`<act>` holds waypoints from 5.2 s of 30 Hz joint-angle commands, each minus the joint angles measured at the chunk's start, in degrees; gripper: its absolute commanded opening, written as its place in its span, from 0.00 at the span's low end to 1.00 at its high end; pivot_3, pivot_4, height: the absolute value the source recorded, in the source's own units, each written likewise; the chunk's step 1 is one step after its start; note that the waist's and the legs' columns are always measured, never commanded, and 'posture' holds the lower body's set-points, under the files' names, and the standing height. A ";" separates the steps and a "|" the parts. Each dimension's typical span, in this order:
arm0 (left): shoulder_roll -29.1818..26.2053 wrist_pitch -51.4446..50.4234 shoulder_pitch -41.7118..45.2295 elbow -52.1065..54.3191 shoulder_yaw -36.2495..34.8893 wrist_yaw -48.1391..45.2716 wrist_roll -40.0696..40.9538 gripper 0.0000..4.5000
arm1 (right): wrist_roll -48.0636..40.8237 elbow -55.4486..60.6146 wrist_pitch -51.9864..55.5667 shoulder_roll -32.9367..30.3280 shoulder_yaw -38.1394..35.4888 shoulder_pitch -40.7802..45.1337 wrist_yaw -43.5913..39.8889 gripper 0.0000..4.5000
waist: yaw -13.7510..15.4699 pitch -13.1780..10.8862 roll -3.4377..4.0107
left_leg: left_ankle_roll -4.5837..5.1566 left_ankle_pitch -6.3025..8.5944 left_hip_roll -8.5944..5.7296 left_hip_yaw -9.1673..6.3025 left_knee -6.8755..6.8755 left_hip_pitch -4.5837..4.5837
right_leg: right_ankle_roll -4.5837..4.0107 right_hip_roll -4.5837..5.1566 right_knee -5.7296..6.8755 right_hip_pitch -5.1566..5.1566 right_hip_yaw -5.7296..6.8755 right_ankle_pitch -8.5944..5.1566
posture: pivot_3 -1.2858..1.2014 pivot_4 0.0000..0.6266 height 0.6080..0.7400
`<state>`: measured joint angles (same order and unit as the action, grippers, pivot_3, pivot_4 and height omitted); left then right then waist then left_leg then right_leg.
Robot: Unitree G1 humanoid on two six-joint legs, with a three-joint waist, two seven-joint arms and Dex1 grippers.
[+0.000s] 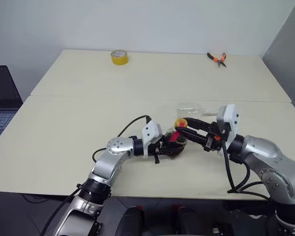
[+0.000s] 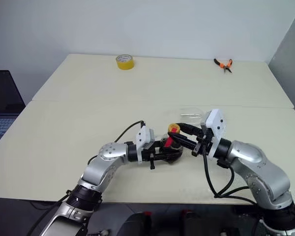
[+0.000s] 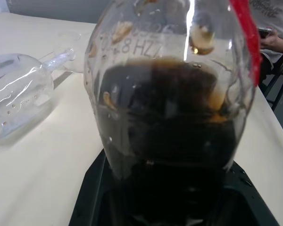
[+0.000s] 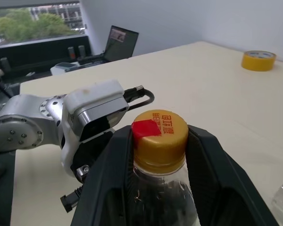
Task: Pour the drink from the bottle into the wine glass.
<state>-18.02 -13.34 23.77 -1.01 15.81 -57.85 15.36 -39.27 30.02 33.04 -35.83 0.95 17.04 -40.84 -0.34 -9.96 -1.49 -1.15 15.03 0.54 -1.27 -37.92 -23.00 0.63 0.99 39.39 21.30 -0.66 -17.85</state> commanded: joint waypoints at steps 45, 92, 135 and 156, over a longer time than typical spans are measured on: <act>1.12 3.32 1.84 -1.28 -0.15 2.04 -2.41 0.25 | 1.27 15.45 11.79 7.76 1.52 -2.94 24.43 0.92 | 0.10 -0.02 0.02 | -0.01 0.00 0.00 -0.02 0.02 -0.04 | 0.00 0.02 0.03 0.05 0.02 0.00 | 0.52 0.24 1.00; -0.19 -2.13 -0.41 7.72 0.42 0.88 0.23 0.23 | 7.90 -14.19 -7.34 -7.79 3.44 6.51 -17.35 0.57 | 0.27 -0.02 0.02 | -0.01 0.00 0.03 -0.02 0.00 -0.01 | -0.01 0.04 -0.01 0.00 0.03 0.01 | 0.52 0.24 1.00; 1.53 0.60 0.86 2.99 0.19 2.15 -0.99 0.22 | 0.63 12.07 4.21 2.93 -11.19 -12.58 15.72 0.95 | 0.16 -0.04 0.02 | -0.01 0.00 -0.02 -0.02 0.02 -0.04 | 0.01 0.02 -0.02 0.02 0.02 0.00 | 0.52 0.24 1.00; 2.12 0.85 1.54 2.15 0.57 1.83 -1.20 0.22 | -0.19 12.11 6.21 4.59 -2.98 -1.90 19.83 0.95 | 0.07 -0.05 0.01 | -0.01 -0.01 -0.01 -0.01 0.02 -0.04 | 0.01 -0.01 -0.03 0.03 -0.01 0.00 | 0.52 0.24 1.00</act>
<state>-16.38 -14.25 24.25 -0.41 16.70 -55.74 13.44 -41.15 42.22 41.14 -31.33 -1.68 14.66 -21.42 -0.27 -10.00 -1.48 -1.16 15.02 0.55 -1.29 -37.90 -23.05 0.64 0.98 39.35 21.33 -0.66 -17.85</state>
